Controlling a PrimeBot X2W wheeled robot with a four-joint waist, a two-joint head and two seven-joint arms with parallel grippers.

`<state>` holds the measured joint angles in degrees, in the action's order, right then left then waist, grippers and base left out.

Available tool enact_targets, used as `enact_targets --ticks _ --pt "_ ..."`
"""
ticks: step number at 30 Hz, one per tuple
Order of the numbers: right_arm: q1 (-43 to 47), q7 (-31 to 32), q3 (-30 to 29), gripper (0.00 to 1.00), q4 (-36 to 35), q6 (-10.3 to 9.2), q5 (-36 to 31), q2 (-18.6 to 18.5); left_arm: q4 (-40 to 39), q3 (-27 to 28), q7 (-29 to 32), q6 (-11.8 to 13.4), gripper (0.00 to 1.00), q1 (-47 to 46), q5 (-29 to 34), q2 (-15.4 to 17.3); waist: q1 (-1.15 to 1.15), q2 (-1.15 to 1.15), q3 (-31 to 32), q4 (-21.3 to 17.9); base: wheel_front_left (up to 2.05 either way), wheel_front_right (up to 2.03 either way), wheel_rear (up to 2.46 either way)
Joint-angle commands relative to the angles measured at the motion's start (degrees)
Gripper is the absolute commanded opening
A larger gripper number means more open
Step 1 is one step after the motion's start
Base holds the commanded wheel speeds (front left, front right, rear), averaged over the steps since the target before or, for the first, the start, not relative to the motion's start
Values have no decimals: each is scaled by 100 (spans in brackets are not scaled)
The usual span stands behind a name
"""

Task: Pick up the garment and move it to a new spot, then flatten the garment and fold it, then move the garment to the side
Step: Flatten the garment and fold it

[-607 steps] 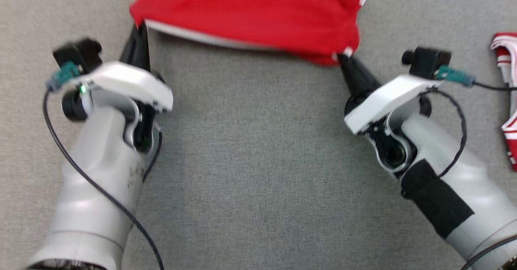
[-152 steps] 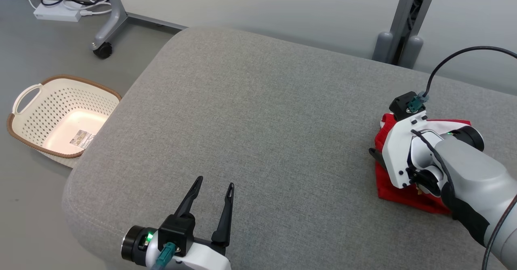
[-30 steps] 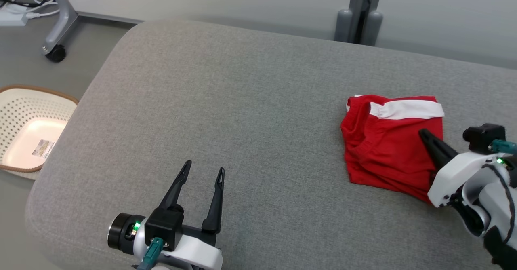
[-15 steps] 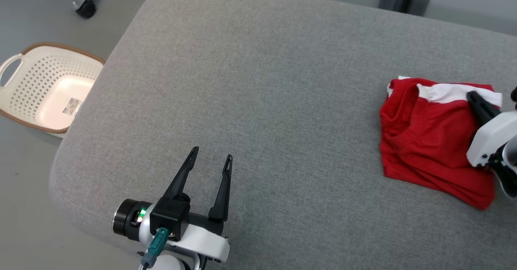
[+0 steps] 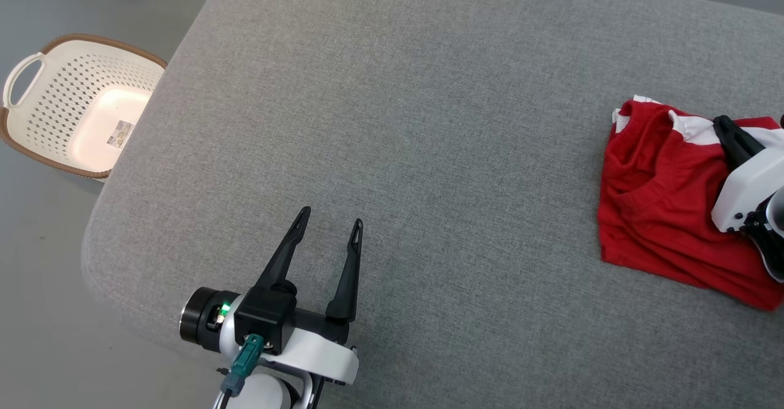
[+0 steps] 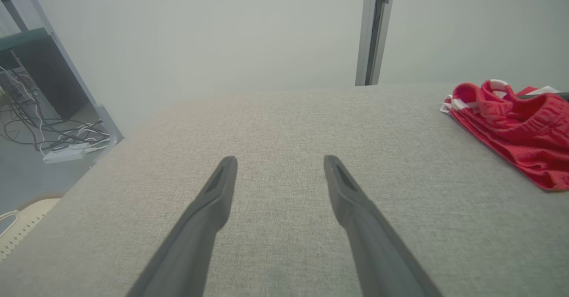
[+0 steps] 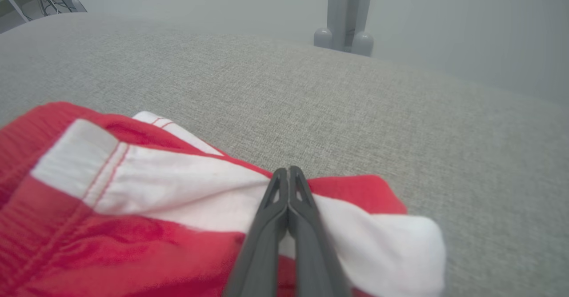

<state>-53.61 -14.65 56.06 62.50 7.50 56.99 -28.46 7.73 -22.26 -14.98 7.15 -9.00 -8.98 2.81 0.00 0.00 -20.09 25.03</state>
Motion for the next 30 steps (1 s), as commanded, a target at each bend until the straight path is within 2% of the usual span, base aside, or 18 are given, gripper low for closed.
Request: enact_targets --ticks 1,8,14,16,17,21,28,30 --pt "27 7 50 0 48 -3 47 -4 -7 5 -20 41 100 -106 -18 25 0 0 0 -9 0 0 0" --pt "44 -59 140 0 -306 -3 -5 48 95 91 -20 12 100 7 51 26 0 0 357 -248 0 0 0" --pt "435 -58 -378 0 -876 -3 -309 90 170 308 -20 -54 100 150 122 27 0 0 1012 -693 0 0 0" --pt "619 -59 -681 0 -1096 -3 -505 98 192 391 -20 -100 100 216 146 27 0 0 1257 -879 0 0 0" --pt "855 -59 -1037 0 -1320 -3 -875 74 201 472 -20 -133 100 285 155 27 0 0 1483 -1063 0 0 0" --pt "1564 -59 -1938 0 -1874 -3 -1589 220 211 660 -20 -175 100 464 180 26 0 0 1881 -1434 0 0 0" --pt "2719 -59 -3251 0 -2965 -3 -3001 402 136 984 -19 -202 100 624 141 26 0 0 2192 -1945 0 0 0" --pt "3029 -59 -3645 0 -3293 -3 -3305 557 124 1064 -19 -215 100 653 133 25 0 0 2244 -2047 0 0 0"
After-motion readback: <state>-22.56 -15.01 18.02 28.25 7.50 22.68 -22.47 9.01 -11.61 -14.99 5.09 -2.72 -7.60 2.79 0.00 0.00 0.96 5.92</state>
